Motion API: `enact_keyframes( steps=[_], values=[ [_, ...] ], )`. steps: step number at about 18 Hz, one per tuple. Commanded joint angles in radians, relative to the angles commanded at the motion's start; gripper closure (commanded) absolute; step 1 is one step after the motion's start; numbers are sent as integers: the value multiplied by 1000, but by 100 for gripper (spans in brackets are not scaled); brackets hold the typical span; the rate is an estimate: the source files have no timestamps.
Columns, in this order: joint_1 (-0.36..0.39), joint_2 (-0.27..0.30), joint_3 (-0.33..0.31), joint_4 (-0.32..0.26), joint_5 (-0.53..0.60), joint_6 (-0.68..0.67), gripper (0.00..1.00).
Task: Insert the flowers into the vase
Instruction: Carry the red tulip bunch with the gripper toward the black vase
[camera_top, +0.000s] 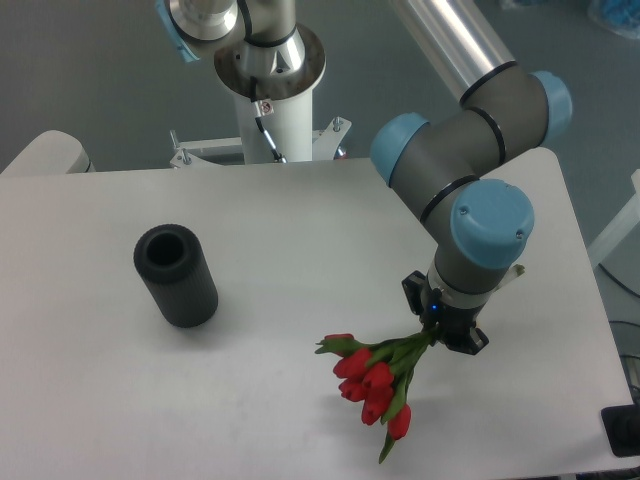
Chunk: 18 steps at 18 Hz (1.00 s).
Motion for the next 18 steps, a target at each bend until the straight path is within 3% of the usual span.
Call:
enact_keyframes(
  steps=[3, 13, 18],
  values=[
    [-25, 14, -11, 0, -47, -6, 99],
    [-29, 172, -178, 0, -474, -32, 99],
    [-54, 199, -195, 0, -687, -155, 100]
  ],
)
